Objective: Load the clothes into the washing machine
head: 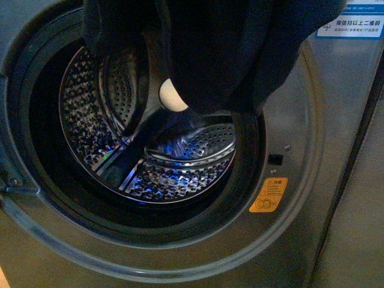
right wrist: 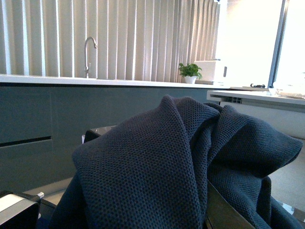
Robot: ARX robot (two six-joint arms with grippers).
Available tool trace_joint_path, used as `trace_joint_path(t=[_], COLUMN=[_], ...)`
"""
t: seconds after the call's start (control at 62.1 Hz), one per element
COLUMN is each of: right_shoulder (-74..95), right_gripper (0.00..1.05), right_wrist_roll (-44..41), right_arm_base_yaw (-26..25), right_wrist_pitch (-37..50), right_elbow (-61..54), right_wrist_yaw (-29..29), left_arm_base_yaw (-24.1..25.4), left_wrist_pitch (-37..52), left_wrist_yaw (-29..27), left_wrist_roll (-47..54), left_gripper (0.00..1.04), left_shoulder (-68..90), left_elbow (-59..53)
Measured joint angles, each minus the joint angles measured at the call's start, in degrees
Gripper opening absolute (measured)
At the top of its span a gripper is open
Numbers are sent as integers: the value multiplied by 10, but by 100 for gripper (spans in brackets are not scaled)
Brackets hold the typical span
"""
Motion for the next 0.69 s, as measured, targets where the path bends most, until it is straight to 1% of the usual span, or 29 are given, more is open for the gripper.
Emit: trace_joint_path(t=[0.064, 0.129, 0.177, 0.258, 0.338, 0.419, 0.483, 0.515, 0.547, 0.692], right_shoulder=[0, 0, -1, -1, -1, -1, -1, -1, 0, 0], right_gripper=[5, 5, 5, 5, 5, 5, 5, 5, 5, 5], right_wrist_roll=[0, 0, 0, 0, -2, -2, -2, -2, -2, -2], right_arm_base_yaw=[0, 0, 0, 0, -2, -2, -2, -2, -2, -2], right_wrist_pitch=[0, 0, 0, 0, 0, 0, 0, 0, 0, 0], right_elbow=[1, 2, 2, 2, 2, 2, 2, 2, 2, 2], right_wrist_yaw=[0, 0, 0, 1, 3, 3, 3, 3, 3, 0], left_arm_base_yaw=[-10, -22, -33, -44, -55, -53, -49, -48, -47, -42], left_wrist_pitch=[20, 21, 10, -15, -59, -106, -102, -96, -86, -69], left_wrist_yaw=[13, 14, 9, -16, -78, -176, -195, -205, -217, -233], left_wrist_roll=[-8, -7, -1, 16, 47, 63, 62, 64, 68, 69], left_gripper=[98, 98, 98, 98, 98, 98, 98, 95, 88, 66], left_shoulder=[0, 0, 2, 10, 35, 63, 68, 70, 70, 66], left_elbow=[0, 0, 4, 23, 62, 102, 105, 104, 104, 100])
